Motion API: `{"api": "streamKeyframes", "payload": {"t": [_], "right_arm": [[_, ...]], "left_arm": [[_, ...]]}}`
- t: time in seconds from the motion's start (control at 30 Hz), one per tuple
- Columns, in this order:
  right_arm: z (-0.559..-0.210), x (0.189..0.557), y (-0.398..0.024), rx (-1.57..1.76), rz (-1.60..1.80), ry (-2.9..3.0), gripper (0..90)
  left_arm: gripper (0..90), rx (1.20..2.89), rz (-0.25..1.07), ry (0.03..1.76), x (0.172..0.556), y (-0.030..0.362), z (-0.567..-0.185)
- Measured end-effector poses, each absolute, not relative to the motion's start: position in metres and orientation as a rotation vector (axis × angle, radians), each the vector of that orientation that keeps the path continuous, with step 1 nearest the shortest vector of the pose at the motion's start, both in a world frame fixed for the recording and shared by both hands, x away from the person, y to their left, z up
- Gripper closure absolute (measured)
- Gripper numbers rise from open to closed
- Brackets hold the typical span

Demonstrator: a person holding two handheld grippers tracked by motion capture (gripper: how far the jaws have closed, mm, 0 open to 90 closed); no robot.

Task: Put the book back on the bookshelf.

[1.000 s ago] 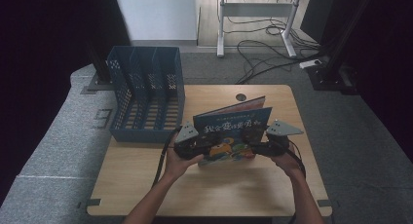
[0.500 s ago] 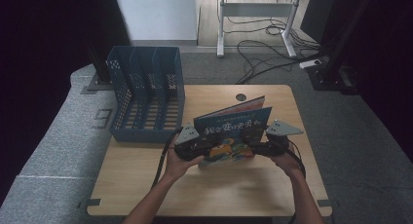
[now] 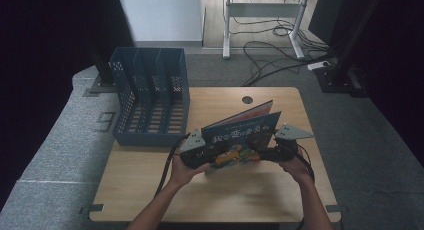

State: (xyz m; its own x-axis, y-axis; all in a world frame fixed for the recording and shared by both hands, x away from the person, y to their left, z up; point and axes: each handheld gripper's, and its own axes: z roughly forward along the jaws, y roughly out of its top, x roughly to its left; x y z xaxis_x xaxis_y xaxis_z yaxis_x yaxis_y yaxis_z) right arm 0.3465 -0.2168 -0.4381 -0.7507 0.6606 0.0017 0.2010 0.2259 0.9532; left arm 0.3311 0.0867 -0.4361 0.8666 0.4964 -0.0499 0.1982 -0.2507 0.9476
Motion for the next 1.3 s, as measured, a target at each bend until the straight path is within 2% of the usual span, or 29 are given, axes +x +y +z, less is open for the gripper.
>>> {"api": "streamKeyframes", "payload": {"t": [0.33,0.63,0.93,1.1,1.3], "right_arm": [[-0.441,0.344,-0.235,0.892,1.558,2.036,22.7],[-0.439,0.346,-0.229,0.882,1.528,2.043,23.1],[-0.44,0.347,-0.227,0.882,1.509,2.038,23.9],[-0.44,0.346,-0.229,0.894,1.512,2.029,24.2],[-0.444,0.342,-0.24,0.931,1.532,1.995,24.4]], "left_arm": [[71.7,1.816,0.312,0.529,0.33,0.084,-0.439],[70.1,1.793,0.3,0.541,0.331,0.083,-0.439],[76.0,1.801,0.317,0.518,0.327,0.081,-0.439],[81.5,1.808,0.367,0.496,0.321,0.078,-0.439],[82.4,1.767,0.346,0.54,0.325,0.085,-0.441]]}}
